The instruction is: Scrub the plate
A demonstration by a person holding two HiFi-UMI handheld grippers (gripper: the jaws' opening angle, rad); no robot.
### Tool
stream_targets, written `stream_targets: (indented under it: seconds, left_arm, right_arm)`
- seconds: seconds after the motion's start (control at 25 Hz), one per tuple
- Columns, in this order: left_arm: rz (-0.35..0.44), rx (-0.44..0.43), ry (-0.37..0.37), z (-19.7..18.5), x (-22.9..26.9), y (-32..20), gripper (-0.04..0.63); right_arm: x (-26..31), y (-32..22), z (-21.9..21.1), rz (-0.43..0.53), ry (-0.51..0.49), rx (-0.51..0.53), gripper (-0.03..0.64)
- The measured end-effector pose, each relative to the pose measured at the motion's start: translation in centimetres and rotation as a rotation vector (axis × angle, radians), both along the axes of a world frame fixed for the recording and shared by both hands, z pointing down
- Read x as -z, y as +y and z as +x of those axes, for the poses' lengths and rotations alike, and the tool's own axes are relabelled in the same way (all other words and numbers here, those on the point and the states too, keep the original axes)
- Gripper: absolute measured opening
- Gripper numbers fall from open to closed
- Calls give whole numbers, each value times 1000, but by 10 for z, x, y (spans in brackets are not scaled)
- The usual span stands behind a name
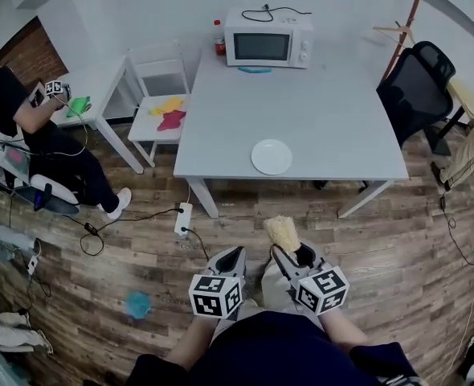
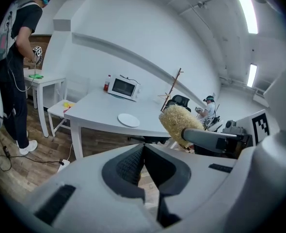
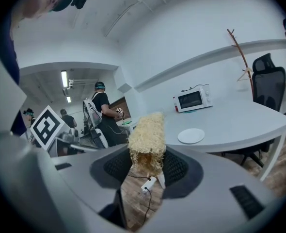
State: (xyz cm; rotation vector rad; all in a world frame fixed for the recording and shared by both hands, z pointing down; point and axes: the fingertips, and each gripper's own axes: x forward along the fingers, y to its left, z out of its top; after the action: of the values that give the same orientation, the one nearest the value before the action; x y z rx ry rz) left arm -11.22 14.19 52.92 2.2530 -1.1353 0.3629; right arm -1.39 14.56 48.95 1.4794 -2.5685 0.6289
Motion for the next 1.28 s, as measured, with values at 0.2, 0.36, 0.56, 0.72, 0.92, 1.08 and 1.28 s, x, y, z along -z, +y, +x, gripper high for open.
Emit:
stream_targets:
  seconds: [0.2,0.36,0.56,0.72,0.92,1.08,1.28]
  left_arm:
    - [0,20,-13,16,3,-52,18]
    - [12,57,-11,29,11,-95,18]
    - [14,117,-3,47,12,-141,18]
    - [14,170,-2,62,7,-172,18]
    - [3,261,-8,68,-5,-207,18]
    - [-21,328,-22,62,-17,-225,18]
    - [-69,379,-26,55,-32,-239,19]
  right_arm:
    - [10,-59,7,24,-15,52,176]
    - [17,-102,26,30,-20,83,176]
    - [22,-154,55,40,-17,110,176]
    - [21,-187,75,39,-9,147,176]
    - [17,-225,95,41,1,195,176]
    - [15,-245,102,37,3,231,176]
    - [1,-259,104,6,2,253,178]
